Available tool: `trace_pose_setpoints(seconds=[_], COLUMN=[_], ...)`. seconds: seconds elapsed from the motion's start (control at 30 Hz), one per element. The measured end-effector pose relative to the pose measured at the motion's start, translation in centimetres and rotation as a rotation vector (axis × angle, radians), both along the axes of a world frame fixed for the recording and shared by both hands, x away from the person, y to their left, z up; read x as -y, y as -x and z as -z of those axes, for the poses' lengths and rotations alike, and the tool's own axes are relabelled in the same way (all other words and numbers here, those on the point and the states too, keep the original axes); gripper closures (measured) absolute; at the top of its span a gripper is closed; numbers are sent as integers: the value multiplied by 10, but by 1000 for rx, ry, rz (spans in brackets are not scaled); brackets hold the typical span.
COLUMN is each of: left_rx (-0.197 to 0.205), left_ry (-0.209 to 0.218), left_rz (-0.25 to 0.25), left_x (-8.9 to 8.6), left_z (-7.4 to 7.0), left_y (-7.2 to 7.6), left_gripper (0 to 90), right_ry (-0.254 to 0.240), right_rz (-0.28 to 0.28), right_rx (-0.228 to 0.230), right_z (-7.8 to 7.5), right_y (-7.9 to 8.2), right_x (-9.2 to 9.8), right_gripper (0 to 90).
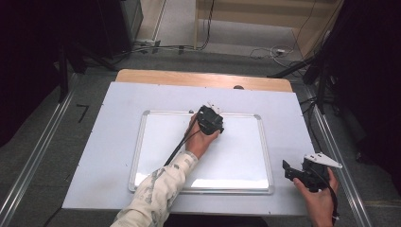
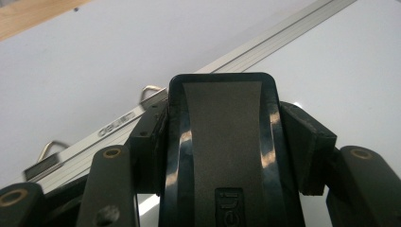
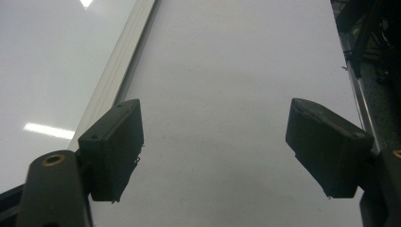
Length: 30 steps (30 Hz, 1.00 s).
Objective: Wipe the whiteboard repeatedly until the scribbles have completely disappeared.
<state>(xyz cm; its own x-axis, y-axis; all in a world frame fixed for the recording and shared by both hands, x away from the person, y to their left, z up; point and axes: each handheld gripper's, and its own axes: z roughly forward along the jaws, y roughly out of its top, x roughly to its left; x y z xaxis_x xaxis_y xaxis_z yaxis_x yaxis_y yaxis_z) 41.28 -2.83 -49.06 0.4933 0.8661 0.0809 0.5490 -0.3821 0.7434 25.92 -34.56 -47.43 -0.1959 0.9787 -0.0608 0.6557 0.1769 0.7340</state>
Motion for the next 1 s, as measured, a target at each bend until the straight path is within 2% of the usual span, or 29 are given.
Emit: trace_pose_setpoints(seconds=[0.17, 0.33, 0.4, 0.6, 1.0], left_rx=[-2, -9, -15, -17, -21], left_ry=[4, 10, 24, 18, 32], left_rz=[3, 5, -1, -31, -86], left_x=[11, 7, 0, -26, -80], left_z=[0, 0, 0, 0, 1], left_y=[-5, -4, -4, 0, 12], left_gripper=[414, 413, 413, 413, 413], right_ry=[3, 4, 4, 8, 20], right_rz=[-4, 1, 0, -4, 2], right_rx=[0, -3, -5, -2, -7], right_z=[1, 2, 2, 2, 3], right_y=[0, -1, -1, -1, -2], right_x=[1, 2, 1, 1, -1], right_gripper=[186, 186, 186, 186, 186])
